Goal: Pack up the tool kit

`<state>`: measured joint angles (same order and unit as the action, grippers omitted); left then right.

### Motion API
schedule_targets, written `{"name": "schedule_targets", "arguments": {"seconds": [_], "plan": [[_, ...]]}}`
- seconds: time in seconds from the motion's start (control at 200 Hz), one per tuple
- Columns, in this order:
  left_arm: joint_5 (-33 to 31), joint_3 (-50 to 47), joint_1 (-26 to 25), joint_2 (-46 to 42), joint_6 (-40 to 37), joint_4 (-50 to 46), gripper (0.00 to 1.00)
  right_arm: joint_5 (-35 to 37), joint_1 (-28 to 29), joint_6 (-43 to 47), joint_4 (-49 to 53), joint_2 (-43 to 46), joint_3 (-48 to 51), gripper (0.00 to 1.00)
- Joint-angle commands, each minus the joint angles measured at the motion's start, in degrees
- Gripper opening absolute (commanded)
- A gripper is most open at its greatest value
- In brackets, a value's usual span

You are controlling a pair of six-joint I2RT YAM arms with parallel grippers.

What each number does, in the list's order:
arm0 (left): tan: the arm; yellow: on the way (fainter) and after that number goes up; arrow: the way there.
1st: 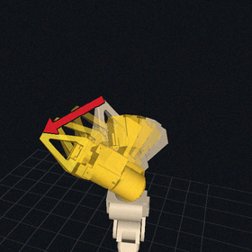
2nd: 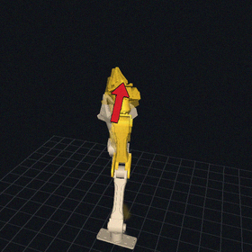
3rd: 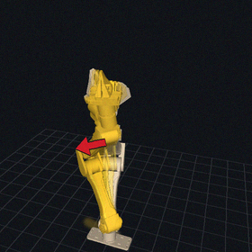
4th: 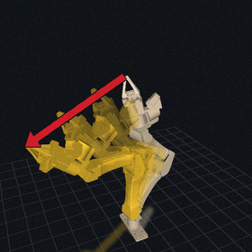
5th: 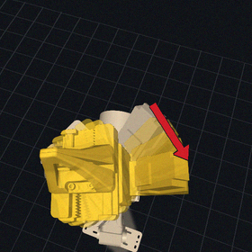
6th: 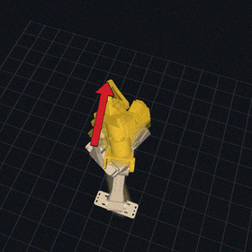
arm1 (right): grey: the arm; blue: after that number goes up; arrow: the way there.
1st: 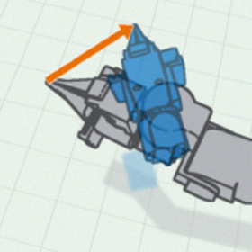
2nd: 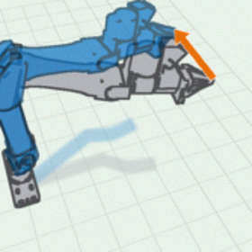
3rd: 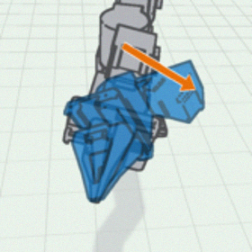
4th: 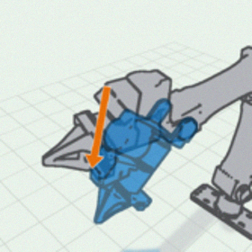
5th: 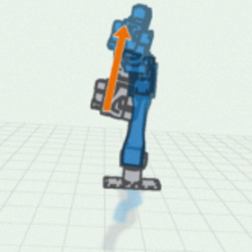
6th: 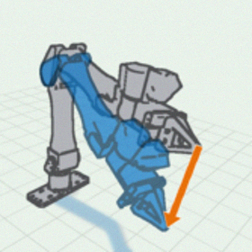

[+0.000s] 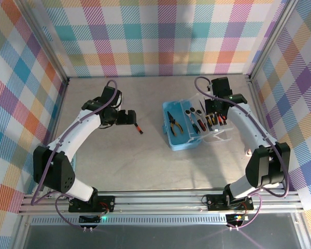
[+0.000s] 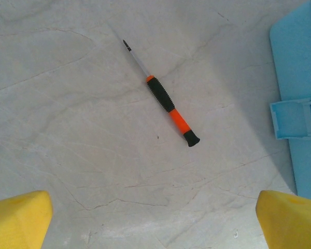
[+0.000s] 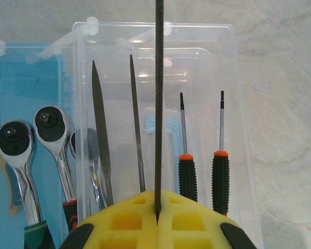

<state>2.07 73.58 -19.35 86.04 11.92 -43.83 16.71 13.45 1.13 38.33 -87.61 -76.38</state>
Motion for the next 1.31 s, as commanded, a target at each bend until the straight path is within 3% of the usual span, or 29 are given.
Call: {"name": "schedule_targets", "arguments": {"seconds": [0.0,1.3], "plan": [[0.79,-0.19,0.24,0.53,-0.94,-1.34,1.00,-2.21,-0.27,1.00,-2.29,-1.27,0.16,0.00],[2.73,-1.14,0.28,1.59,-0.67,-0.64,1.00,-6.28,-0.27,5.47,-6.99,-8.53,0.29,0.00]]}}
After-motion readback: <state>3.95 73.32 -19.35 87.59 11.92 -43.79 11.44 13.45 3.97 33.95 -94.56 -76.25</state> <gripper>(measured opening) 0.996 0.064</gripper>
